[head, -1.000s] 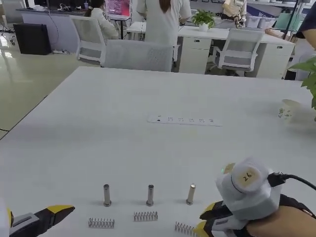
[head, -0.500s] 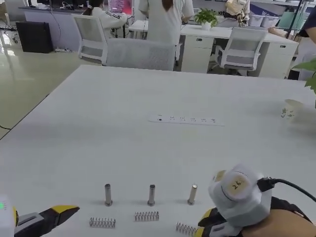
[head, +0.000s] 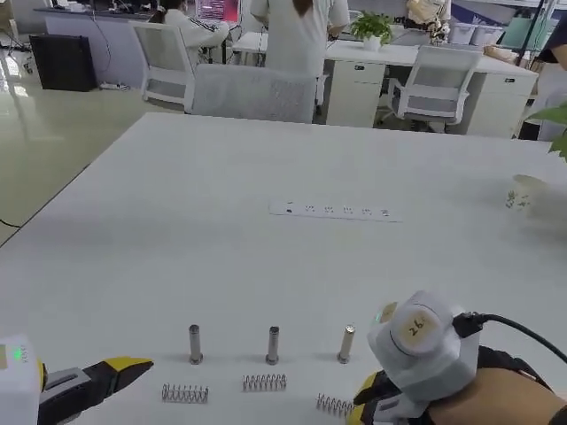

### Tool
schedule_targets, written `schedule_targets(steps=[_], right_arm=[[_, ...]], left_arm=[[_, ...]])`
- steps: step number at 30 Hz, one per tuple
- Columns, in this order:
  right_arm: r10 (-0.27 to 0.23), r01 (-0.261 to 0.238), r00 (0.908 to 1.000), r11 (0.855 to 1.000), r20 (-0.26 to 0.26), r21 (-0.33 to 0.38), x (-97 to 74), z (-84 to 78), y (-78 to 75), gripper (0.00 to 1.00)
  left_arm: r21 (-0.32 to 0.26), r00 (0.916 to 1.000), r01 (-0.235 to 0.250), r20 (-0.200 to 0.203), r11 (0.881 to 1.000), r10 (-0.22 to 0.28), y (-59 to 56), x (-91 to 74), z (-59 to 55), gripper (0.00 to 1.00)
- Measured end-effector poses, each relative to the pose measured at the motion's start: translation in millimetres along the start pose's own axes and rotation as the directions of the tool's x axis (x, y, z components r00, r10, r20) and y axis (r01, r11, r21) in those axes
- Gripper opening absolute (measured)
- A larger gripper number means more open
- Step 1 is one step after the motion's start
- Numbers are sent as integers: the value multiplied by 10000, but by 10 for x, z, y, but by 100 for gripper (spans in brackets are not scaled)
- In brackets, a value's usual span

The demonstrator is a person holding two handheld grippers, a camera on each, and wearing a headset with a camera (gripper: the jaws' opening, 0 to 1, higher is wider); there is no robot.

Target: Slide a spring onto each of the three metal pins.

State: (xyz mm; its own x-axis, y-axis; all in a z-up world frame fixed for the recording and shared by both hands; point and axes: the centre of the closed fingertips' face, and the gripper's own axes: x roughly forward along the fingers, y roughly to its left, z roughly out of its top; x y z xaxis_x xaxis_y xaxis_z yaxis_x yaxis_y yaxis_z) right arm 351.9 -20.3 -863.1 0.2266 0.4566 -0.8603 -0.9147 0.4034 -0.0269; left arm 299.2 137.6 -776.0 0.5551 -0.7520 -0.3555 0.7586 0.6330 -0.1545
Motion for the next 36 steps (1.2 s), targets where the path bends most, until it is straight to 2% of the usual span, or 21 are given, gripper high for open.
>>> schedule_targets(steps=[26, 36], right_arm=[[2, -2, 10000, 10000, -31, 13, -19, 25, -3, 8], [126, -124, 9999, 9997, 78, -229, -109, 164, 69, 8]], left_arm=[[569, 9972, 673, -360, 9961, -654, -80, 130, 39, 80], [953, 9929, 1071, -615, 9897, -1015, -105, 218, 71, 77]])
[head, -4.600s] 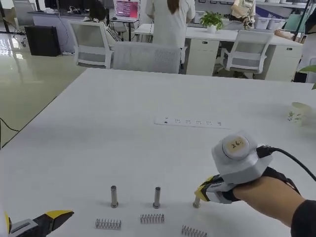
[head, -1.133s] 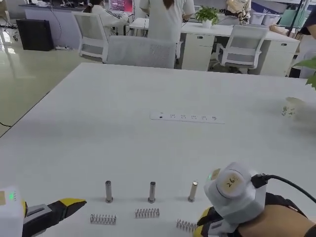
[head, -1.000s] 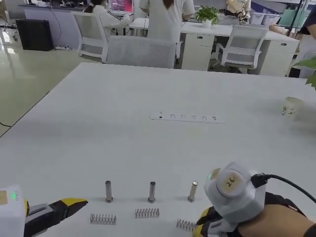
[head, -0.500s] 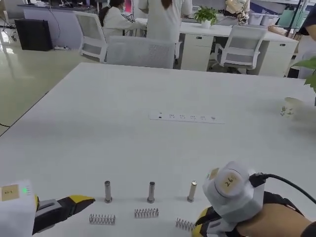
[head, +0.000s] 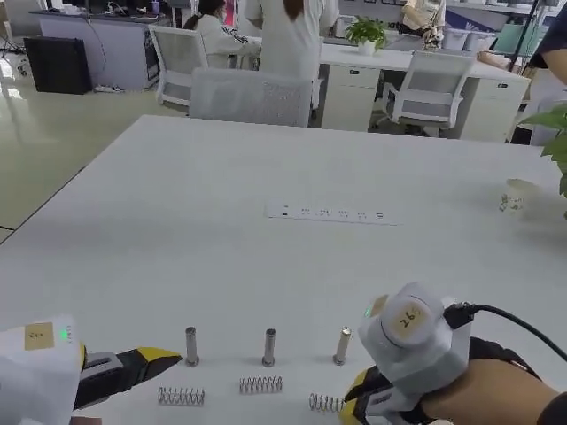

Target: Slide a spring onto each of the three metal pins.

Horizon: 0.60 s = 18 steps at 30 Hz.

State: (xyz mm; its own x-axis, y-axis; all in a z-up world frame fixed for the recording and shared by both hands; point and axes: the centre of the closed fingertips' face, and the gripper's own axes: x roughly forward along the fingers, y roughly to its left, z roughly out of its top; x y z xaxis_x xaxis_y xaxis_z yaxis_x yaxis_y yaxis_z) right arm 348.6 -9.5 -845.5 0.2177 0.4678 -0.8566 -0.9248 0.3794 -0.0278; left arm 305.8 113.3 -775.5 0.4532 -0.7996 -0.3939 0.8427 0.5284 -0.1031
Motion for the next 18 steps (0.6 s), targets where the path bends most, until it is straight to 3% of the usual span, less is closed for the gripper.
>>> schedule_targets(steps=[10, 18], right_arm=[[95, -92, 9999, 9996, 99, -269, -68, 83, 55, 7], [301, -276, 9988, 9977, 386, -616, -183, 237, 131, 7]], left_arm=[[314, 9991, 412, -118, 9987, -408, 45, 107, 32, 71], [574, 9967, 781, -284, 9953, -765, 18, 218, 57, 67]])
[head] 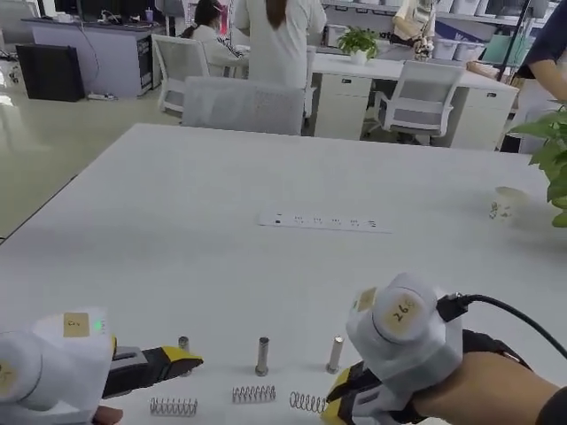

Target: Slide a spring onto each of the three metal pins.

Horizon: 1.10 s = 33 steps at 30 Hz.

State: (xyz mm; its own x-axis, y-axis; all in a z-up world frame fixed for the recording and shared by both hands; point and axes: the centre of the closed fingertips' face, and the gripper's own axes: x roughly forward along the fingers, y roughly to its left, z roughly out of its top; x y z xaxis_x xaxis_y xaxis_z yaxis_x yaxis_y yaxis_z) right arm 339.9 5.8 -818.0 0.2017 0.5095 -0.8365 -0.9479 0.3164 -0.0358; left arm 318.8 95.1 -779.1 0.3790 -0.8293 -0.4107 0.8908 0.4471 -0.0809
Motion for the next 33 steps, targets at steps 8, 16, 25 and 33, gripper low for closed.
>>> schedule_targets(steps=[8, 16, 25, 33], right_arm=[[413, -404, 9990, 9983, 195, -416, -87, 134, 129, 7], [875, -839, 9950, 9938, 480, -726, -160, 322, 274, 7], [1046, -989, 9932, 9898, 513, -1029, -199, 414, 327, 7], [1368, -1299, 9893, 9843, 512, -1192, -214, 462, 404, 7]], left_arm=[[285, 9995, 286, -103, 9992, -283, -53, 63, 8, 62], [695, 9991, 407, 57, 9967, -412, -87, 117, 92, 50], [1315, 9982, 531, 212, 9899, -564, -133, 165, 153, 37], [1873, 9961, 807, 212, 9790, -861, -221, 204, 163, 26]])
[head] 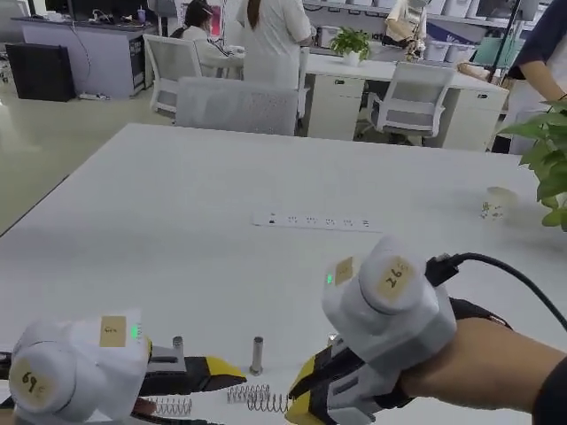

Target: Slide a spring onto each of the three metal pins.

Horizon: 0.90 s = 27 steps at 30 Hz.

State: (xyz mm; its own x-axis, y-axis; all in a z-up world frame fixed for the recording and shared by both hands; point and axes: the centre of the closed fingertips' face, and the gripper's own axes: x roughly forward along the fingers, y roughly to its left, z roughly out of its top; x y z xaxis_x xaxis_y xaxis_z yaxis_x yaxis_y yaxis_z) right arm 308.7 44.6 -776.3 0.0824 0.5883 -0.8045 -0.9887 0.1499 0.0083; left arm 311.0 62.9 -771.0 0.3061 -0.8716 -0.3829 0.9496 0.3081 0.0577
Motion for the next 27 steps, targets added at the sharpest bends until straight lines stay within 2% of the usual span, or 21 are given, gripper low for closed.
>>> schedule_targets(steps=[7, 14, 22, 25, 26, 27], right_arm=[[318, -318, 9995, 9995, -33, -14, -7, 6, 73, 7], [657, -652, 9978, 9970, -95, 408, -18, -3, 135, 7], [888, -871, 9959, 9925, -160, 854, -17, -24, 161, 7], [946, -941, 9955, 9901, -2, 1044, -55, 5, 149, 7], [1000, -1002, 9950, 9887, 72, 1113, -69, 19, 151, 7], [1034, -1053, 9944, 9868, 219, 1234, -81, 45, 151, 7]], left_arm=[[409, 9995, 249, 166, 9989, -256, -46, 33, 37, 17], [671, 9984, 544, 127, 9963, -553, -102, 60, 35, 7], [801, 9976, 680, 55, 9945, -686, -133, 75, 14, 5], [895, 9973, 728, -30, 9933, -728, -146, 75, 5, 5], [960, 9975, 704, -173, 9929, -690, -139, 75, -18, 3], [889, 9973, 737, -61, 9933, -734, -150, 82, -2, 3]])
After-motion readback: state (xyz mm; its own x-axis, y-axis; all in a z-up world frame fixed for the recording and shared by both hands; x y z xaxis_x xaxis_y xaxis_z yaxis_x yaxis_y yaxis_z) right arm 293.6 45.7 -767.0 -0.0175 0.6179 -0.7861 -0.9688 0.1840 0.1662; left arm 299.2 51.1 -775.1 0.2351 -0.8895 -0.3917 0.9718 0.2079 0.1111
